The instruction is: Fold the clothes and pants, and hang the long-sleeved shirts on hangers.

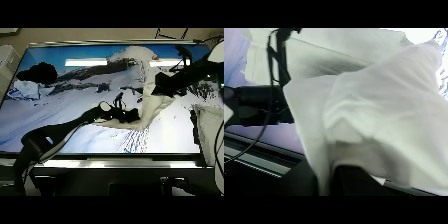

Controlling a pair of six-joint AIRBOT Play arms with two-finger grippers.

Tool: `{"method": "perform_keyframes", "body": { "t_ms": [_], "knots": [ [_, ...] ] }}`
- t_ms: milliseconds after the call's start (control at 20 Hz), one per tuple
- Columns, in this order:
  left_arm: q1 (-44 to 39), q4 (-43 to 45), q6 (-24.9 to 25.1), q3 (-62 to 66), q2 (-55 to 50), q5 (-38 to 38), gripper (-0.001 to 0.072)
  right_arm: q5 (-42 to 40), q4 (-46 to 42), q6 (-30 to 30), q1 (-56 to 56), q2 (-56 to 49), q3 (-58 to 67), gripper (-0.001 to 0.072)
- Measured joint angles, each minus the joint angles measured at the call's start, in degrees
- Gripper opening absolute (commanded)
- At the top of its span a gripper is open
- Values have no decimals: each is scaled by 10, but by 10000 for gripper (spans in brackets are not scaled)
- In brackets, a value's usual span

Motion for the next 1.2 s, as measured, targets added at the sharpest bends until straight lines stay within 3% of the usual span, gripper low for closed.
{"method": "perform_keyframes", "body": {
  "t_ms": [200, 400, 450, 500, 550, 700, 850, 1200],
  "knots": [
    [114, 193, -21, 0, 102, -59, 17, -75, 25, 6, 68, -59, 0, 43],
    [254, 340, -33, 0, 248, -143, 17, -177, 112, 7, 145, -147, 0, 44],
    [281, 358, -35, 0, 282, -158, 18, -205, 140, 7, 165, -175, 0, 105],
    [305, 374, -35, 0, 315, -169, 18, -229, 165, 7, 182, -201, 0, 439],
    [323, 384, -38, 0, 342, -181, 18, -253, 193, 8, 200, -230, 0, 720],
    [355, 403, -37, 0, 408, -214, 18, -290, 255, 14, 230, -296, 0, 707],
    [366, 412, -23, 0, 442, -262, 18, -290, 260, 16, 202, -305, 0, 708],
    [373, 447, -9, 0, 465, -311, 19, -109, 16, 16, -5, -213, -37, 702]
  ]
}}
